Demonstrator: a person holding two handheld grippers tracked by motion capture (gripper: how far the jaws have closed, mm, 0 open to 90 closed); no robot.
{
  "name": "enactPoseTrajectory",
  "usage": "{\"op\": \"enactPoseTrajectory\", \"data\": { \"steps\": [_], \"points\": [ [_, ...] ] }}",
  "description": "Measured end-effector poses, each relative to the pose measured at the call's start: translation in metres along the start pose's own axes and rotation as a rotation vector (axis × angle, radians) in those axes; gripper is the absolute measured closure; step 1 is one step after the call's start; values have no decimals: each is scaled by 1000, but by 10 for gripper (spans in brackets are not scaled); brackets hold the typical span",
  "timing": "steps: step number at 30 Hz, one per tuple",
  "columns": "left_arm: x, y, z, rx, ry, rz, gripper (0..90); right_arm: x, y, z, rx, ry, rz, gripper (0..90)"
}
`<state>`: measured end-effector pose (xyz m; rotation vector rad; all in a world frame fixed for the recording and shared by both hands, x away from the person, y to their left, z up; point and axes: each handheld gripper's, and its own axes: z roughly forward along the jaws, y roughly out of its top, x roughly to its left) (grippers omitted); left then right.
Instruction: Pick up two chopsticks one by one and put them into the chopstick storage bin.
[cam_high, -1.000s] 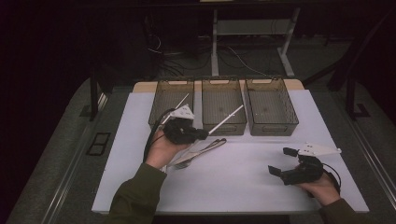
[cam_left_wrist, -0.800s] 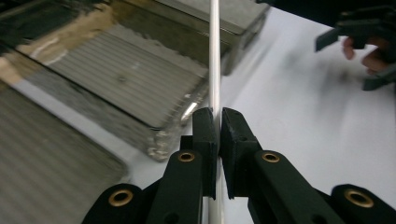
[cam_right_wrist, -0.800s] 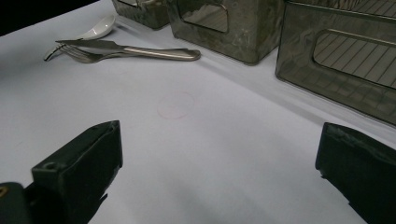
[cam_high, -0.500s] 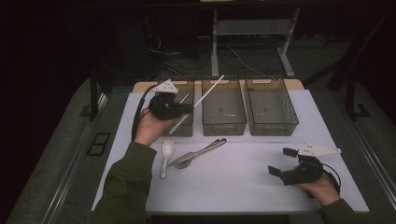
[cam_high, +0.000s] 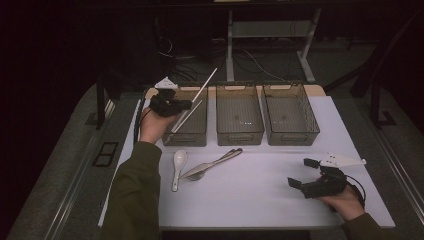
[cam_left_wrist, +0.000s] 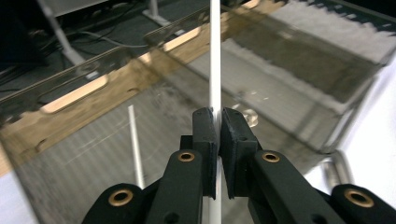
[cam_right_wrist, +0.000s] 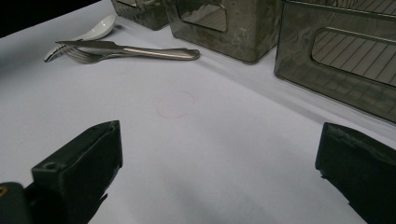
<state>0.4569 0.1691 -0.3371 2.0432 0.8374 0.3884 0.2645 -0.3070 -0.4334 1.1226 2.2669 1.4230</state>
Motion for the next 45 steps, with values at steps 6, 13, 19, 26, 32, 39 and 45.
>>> {"op": "enactPoseTrajectory", "data": {
  "steps": [6,13,19,26,32,39,45],
  "points": [
    [14,-12,9,36,33,-29,839,0,0,0,2,-1,1,5],
    [23,-24,21,111,37,-52,839,0,0,0,0,-2,3,5],
    [25,-30,28,160,51,-55,839,0,0,-1,-1,-3,1,5],
    [27,-40,34,221,48,-73,838,0,0,-1,1,-3,4,5],
    [27,-43,38,242,45,-78,836,-1,0,-1,1,-3,5,5],
    [25,-43,43,263,44,-70,829,-1,0,-1,-1,-4,5,5],
    [26,-43,40,245,43,-82,822,-1,0,-2,-2,-4,2,5]
  ]
}}
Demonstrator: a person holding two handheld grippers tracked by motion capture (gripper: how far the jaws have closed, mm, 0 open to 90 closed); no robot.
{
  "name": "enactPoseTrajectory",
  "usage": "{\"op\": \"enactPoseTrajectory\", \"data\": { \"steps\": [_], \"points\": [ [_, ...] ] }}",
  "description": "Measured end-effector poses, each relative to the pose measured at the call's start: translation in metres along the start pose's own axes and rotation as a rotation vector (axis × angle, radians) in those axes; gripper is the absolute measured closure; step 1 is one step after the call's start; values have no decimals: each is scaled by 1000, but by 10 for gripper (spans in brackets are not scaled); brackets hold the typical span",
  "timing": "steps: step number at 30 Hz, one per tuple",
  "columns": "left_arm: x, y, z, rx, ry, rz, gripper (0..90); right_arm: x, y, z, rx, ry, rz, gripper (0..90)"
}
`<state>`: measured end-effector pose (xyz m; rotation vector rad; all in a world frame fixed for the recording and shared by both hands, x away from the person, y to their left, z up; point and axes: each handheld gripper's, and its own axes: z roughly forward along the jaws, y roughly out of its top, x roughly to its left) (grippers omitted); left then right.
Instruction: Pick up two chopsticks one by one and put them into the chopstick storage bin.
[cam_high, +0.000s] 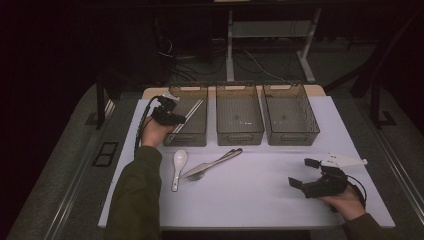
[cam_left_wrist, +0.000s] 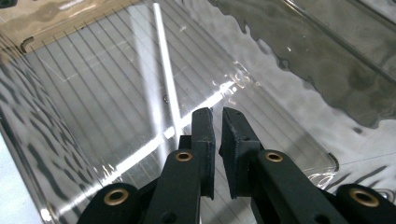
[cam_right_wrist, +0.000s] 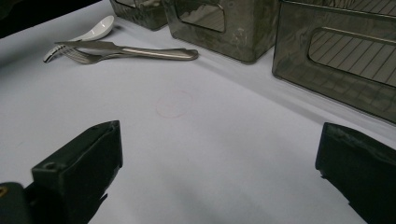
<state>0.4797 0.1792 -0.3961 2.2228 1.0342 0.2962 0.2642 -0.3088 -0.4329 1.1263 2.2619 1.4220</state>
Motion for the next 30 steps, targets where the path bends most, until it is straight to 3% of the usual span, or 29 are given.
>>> {"op": "enactPoseTrajectory", "data": {
  "steps": [6,10,15,20,25,30],
  "points": [
    [0,2,-6,-30,1,-1,787,0,0,0,1,1,1,5],
    [-4,4,-13,-58,-12,-17,746,1,0,1,3,2,2,5],
    [-11,8,-25,-105,-36,-4,672,1,0,0,1,1,1,5],
    [-24,11,-41,-158,-61,-7,604,1,0,0,0,1,3,5],
    [-39,8,-56,-179,-89,-12,508,0,0,-1,-3,-2,7,5],
    [-56,1,-67,-202,-117,23,407,1,-1,-2,1,-2,5,5]
  ]
}}
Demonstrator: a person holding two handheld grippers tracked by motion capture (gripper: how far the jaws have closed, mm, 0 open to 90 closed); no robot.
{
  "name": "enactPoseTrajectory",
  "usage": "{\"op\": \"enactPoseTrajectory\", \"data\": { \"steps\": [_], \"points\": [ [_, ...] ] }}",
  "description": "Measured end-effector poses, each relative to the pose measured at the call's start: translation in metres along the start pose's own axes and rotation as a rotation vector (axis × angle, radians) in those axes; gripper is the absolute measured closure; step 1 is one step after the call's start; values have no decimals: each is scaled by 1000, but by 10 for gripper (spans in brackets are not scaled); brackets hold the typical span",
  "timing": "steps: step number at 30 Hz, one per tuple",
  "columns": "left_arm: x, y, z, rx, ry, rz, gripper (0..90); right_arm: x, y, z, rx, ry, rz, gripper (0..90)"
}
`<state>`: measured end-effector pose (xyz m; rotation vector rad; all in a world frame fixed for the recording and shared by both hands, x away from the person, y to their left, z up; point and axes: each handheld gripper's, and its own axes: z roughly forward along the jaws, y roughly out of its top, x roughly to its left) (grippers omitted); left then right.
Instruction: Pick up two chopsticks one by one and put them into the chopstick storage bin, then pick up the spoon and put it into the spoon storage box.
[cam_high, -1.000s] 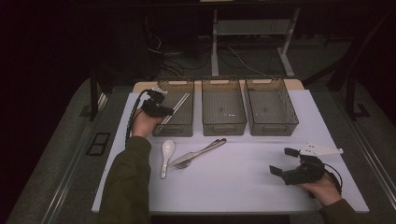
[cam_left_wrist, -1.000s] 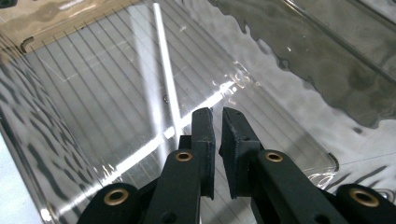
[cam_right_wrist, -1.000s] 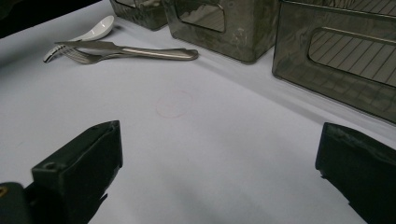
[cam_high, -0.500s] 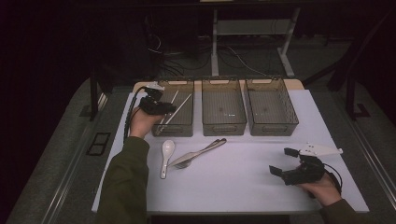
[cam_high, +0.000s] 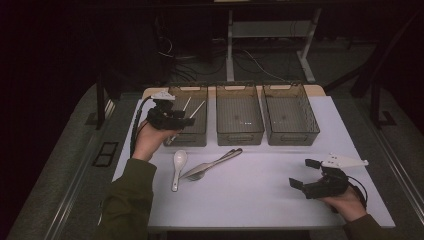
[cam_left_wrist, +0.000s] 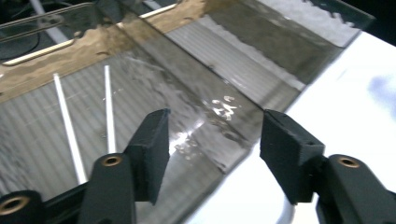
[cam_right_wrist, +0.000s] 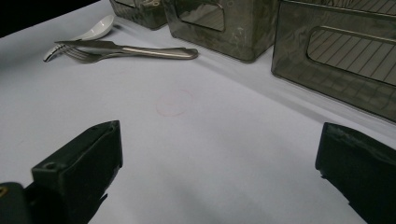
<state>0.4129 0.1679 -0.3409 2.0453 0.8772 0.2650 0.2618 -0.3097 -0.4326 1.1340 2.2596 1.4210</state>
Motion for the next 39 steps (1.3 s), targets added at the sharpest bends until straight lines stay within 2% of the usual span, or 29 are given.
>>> {"op": "enactPoseTrajectory", "data": {
  "steps": [4,6,12,18,25,29,33,39],
  "points": [
    [-15,-6,-6,-6,-8,22,366,0,0,0,-3,-2,1,5],
    [-22,-11,-8,-16,-1,35,358,0,0,-1,1,-2,-1,5],
    [-38,-29,-11,-25,-21,49,355,0,0,-1,-5,-6,-1,5],
    [-51,-41,-14,-16,-25,63,354,0,1,0,-7,-4,-3,5],
    [-63,-62,-21,-28,-8,66,365,2,1,-1,-11,-5,-7,5],
    [-68,-76,-24,-54,-15,52,425,2,1,-1,-7,-3,-5,5],
    [-71,-88,-25,-32,-14,64,510,1,1,0,-7,-3,-4,5],
    [-74,-104,-26,-9,-22,47,675,2,1,0,-6,-5,-6,5]
  ]
}}
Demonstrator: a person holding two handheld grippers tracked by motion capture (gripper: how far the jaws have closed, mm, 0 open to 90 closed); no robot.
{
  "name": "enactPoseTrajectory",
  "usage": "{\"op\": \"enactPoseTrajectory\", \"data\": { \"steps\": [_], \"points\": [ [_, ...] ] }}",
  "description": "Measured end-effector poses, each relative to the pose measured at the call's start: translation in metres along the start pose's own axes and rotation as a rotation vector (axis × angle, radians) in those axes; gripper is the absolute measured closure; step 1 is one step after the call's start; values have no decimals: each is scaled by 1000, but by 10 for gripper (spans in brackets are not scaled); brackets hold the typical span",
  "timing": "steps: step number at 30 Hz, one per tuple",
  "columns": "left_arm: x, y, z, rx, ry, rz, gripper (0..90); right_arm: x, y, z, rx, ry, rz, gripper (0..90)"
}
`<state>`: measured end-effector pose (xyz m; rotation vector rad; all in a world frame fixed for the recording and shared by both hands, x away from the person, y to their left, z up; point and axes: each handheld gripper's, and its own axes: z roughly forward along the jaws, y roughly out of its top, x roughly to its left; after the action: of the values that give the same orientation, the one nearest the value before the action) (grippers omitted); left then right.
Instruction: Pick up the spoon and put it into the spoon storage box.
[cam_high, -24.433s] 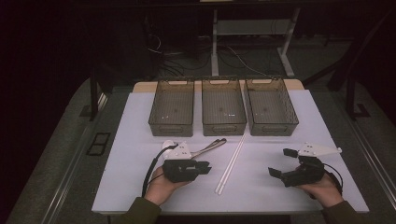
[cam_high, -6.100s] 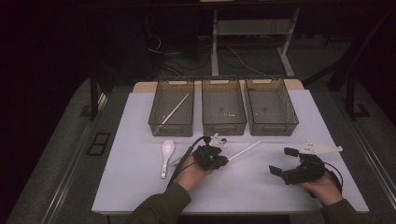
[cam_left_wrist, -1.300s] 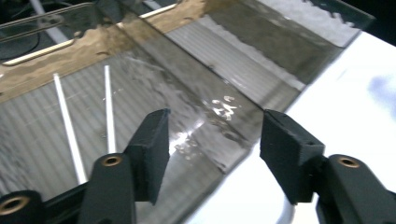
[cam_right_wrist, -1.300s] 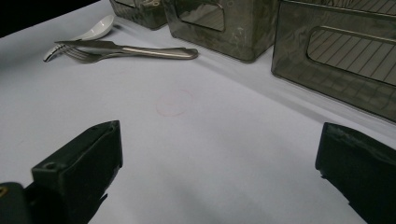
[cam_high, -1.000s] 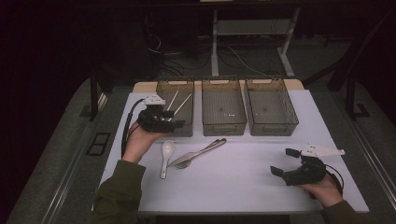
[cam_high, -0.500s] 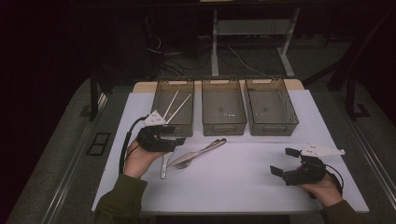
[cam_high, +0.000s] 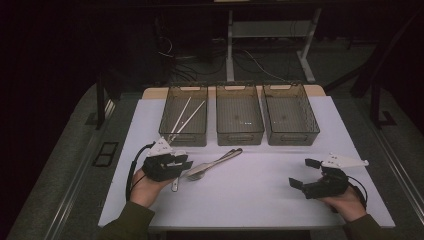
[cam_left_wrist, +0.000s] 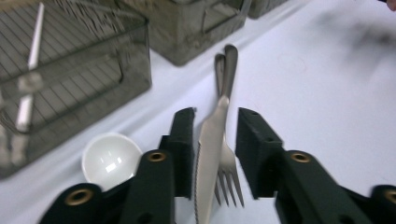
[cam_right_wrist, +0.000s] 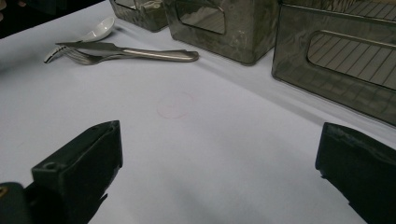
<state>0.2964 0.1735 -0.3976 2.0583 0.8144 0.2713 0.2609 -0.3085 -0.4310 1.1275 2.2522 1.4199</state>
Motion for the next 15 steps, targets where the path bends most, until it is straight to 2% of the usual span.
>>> {"op": "enactPoseTrajectory", "data": {
  "steps": [6,8,15],
  "points": [
    [0,-14,-1,60,4,-13,853,-1,-1,0,-1,0,-5,5],
    [1,-18,-3,79,12,-10,885,-1,0,0,-2,-1,0,5],
    [8,-23,-3,95,31,-37,887,0,0,1,5,-1,-2,5]
  ]
}}
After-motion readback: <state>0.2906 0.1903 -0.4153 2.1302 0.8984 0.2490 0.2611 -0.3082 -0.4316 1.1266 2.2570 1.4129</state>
